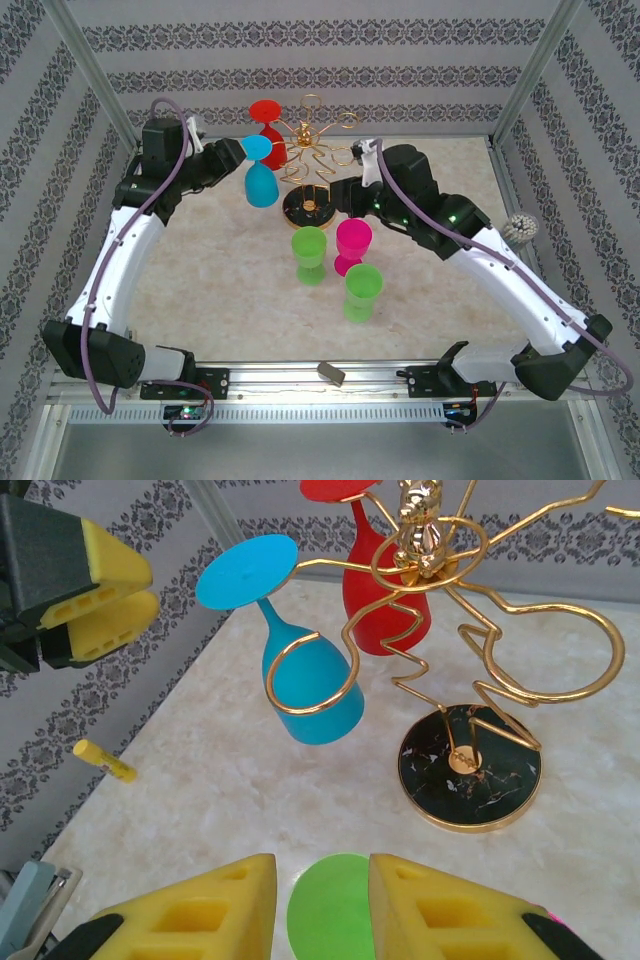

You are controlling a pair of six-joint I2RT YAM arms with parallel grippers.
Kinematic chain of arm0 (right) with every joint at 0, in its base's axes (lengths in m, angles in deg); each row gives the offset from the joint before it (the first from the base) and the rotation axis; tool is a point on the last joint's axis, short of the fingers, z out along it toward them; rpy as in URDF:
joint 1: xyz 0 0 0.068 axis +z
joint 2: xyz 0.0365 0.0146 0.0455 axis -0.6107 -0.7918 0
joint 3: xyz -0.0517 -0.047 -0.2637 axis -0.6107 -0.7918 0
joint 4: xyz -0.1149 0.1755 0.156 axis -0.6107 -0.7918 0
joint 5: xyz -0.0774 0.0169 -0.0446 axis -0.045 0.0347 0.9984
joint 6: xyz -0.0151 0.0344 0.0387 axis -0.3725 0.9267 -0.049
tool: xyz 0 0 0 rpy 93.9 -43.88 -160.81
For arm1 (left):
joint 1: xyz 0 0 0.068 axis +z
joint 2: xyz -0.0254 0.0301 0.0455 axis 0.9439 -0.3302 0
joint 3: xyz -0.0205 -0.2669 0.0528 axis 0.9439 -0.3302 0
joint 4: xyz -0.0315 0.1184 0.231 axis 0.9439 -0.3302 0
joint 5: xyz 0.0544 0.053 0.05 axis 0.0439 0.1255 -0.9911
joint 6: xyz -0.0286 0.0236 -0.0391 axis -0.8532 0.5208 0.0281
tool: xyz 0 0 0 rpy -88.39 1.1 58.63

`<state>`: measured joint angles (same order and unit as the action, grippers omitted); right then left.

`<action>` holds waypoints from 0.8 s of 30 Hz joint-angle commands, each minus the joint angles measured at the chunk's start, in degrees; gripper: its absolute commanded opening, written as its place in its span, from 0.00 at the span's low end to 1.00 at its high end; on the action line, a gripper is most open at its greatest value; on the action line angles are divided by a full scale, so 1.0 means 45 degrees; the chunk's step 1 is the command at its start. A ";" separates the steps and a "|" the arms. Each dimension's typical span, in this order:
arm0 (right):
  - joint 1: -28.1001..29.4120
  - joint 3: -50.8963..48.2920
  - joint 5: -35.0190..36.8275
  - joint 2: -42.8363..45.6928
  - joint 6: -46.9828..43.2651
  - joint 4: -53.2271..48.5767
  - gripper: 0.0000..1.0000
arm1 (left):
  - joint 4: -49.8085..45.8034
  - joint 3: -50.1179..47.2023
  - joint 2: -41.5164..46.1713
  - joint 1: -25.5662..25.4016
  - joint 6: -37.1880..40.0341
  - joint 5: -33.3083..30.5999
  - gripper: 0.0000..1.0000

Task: Take the wine glass off the wine glass rack

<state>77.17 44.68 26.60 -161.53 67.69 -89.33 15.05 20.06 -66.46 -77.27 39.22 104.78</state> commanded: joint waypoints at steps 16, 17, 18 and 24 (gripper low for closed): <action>-0.1037 0.0714 -0.1573 -0.0697 0.0398 0.0313 0.29 | 0.1764 0.0865 -0.1831 0.0576 -0.0321 0.1308 0.45; -0.1051 0.0730 -0.1603 -0.0724 0.0400 0.0346 0.29 | 0.1792 0.0880 -0.1892 0.0576 -0.0325 0.1323 0.44; -0.1079 0.0750 -0.1630 -0.0757 0.0409 0.0352 0.29 | 0.1803 0.0912 -0.1935 0.0586 -0.0324 0.1338 0.42; -0.1110 0.0772 -0.1730 -0.0836 0.0450 0.0375 0.29 | 0.1886 0.0965 -0.2116 0.0595 -0.0301 0.1382 0.37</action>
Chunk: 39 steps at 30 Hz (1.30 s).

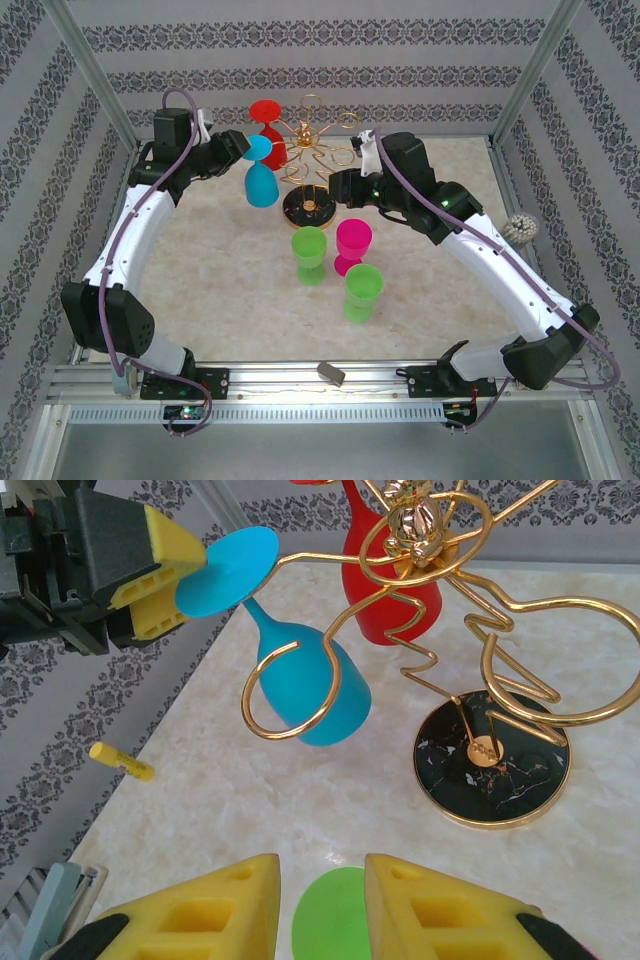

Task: Take the wine glass off the wine glass rack

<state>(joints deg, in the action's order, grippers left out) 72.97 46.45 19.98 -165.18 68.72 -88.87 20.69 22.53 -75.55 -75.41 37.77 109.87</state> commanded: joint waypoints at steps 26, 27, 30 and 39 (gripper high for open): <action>-0.0234 0.0232 -0.0366 0.0150 0.0416 0.0349 0.28 | 0.0813 0.0204 0.0220 0.0241 -0.0187 0.0376 0.08; -0.0243 0.0222 -0.0376 0.0150 0.0417 0.0349 0.28 | 0.0828 0.0202 0.0217 0.0241 -0.0214 0.0423 0.07; -0.0244 0.0222 -0.0371 0.0170 0.0437 0.0349 0.28 | 0.0959 0.0211 0.0193 0.0241 -0.0392 0.0607 0.00; -0.0238 0.0183 -0.0454 0.0248 0.0553 0.0405 0.28 | 0.1858 0.0324 0.0027 0.0255 -0.1434 0.1511 0.00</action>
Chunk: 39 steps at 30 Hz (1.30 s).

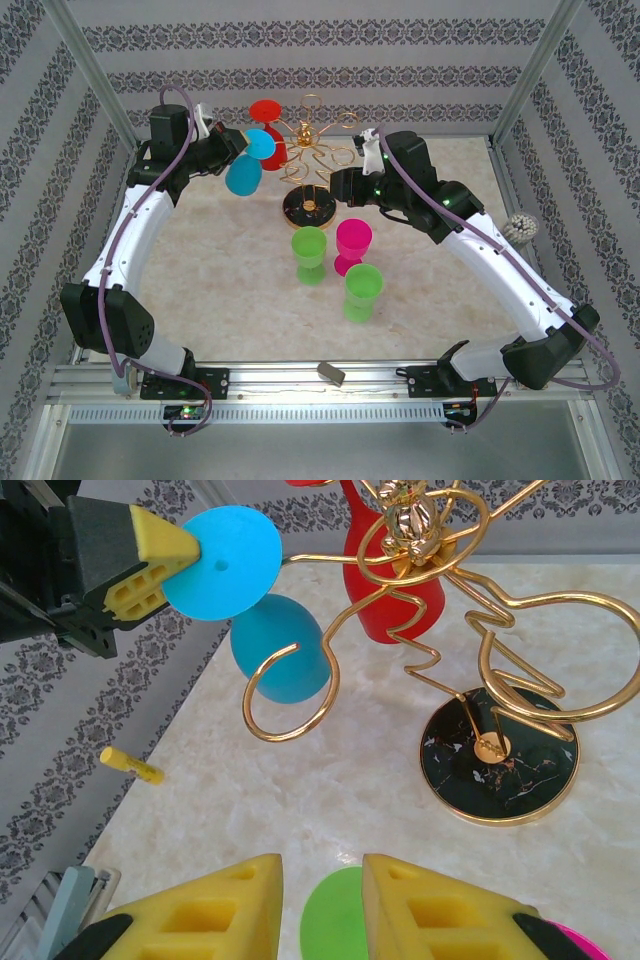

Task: Take the wine glass off the wine glass rack

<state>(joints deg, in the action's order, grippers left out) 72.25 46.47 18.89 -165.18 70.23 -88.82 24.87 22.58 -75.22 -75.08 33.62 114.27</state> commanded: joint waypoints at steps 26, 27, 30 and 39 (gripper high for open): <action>-0.0106 0.0227 -0.0160 0.0150 0.0161 0.0485 0.28 | 0.1516 0.1834 -0.1575 0.0188 -0.1300 0.2221 0.00; -0.0107 0.0237 -0.0172 0.0131 0.0179 0.0495 0.28 | 0.1466 0.1919 -0.1651 0.0188 -0.1270 0.2238 0.00; -0.0094 0.0237 -0.0167 0.0111 0.0179 0.0495 0.28 | 0.1463 0.2067 -0.1849 0.0188 -0.1270 0.2364 0.00; -0.0121 0.0373 -0.0231 -0.0057 0.0179 0.0515 0.28 | 0.1230 0.2489 -0.2279 0.0188 -0.0970 0.2322 0.00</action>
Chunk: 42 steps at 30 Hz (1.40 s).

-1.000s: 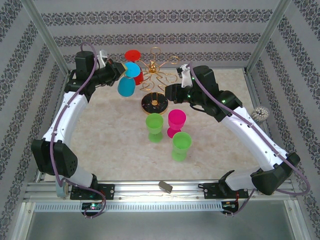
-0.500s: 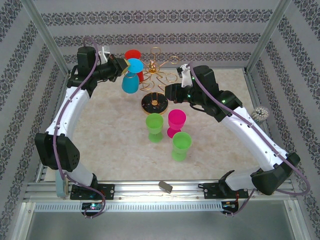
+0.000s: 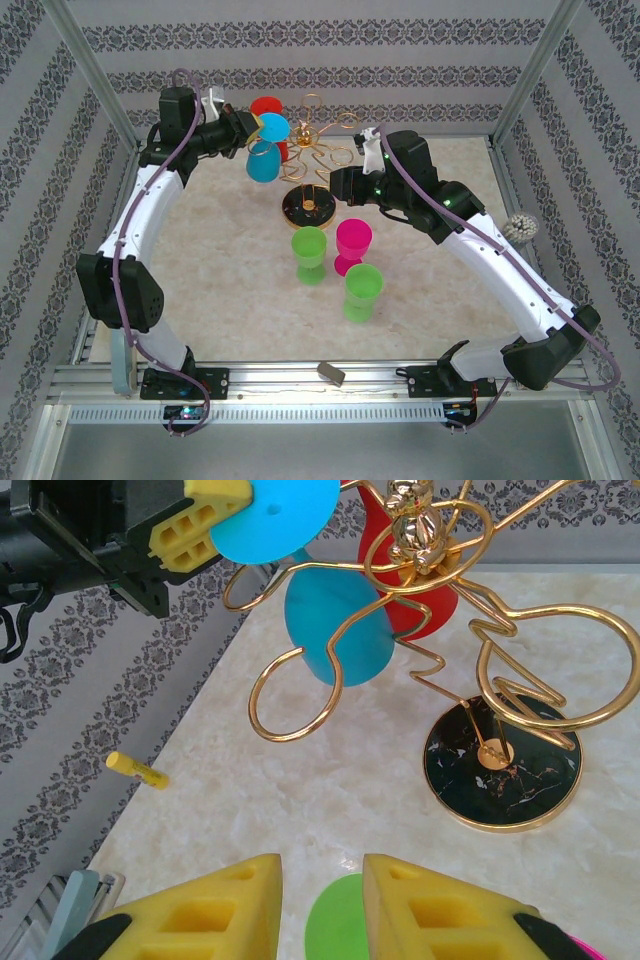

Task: Take the wine glass off the wine glass rack

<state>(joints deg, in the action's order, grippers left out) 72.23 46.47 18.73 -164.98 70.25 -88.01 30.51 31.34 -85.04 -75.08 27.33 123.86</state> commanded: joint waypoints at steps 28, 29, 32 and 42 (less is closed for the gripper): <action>-0.0113 0.0454 -0.0253 -0.0132 0.0364 0.0379 0.29 | -0.1162 0.0651 0.0415 0.1204 0.1626 -0.0423 0.00; -0.0110 0.0423 -0.0284 -0.0117 0.0397 0.0411 0.29 | -0.1275 0.0498 0.0608 0.1335 0.1730 -0.0409 0.00; -0.0102 0.0320 -0.0426 -0.0106 0.0501 0.0564 0.29 | -0.1826 0.0105 0.1248 0.1738 0.2232 -0.0449 0.00; -0.0087 0.0179 -0.0825 -0.0085 0.0723 0.0883 0.28 | -0.3665 -0.1706 0.3582 0.3020 0.3937 -0.0424 0.00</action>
<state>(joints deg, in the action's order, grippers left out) 72.25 47.41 16.75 -165.53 72.78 -85.63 18.75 25.02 -71.22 -61.94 39.39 121.87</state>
